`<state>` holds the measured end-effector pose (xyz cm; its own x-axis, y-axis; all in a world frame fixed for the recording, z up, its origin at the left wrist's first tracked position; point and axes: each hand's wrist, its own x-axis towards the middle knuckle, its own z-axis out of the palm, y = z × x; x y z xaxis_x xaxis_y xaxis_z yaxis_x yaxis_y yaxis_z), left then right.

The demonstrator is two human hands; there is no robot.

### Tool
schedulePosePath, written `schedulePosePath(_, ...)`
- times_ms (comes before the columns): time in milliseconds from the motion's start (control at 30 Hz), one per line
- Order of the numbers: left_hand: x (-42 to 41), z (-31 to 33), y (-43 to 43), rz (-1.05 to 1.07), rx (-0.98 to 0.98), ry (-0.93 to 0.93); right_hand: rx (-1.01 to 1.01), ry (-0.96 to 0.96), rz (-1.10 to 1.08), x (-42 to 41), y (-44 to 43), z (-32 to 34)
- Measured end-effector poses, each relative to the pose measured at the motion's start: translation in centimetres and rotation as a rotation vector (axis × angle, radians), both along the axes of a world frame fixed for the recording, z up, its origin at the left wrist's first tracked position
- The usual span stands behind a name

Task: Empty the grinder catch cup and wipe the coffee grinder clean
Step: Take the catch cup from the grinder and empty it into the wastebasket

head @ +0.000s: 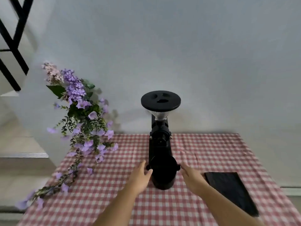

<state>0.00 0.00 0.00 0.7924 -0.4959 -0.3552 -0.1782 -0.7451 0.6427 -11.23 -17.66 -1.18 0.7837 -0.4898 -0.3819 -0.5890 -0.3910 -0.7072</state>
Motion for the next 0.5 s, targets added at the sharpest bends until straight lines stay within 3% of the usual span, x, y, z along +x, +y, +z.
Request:
schedulePosePath(300, 1.3, -3.1, -1.0, 0.263, -0.192, 0.038, 0.051, -0.121, -0.216, 2.2, -0.2, -2.8)
schedulePosePath(500, 1.8, -1.8, -0.8, 0.18, -0.22, 0.021, 0.108, -0.137, -0.207, 1.9, -1.0, -2.1)
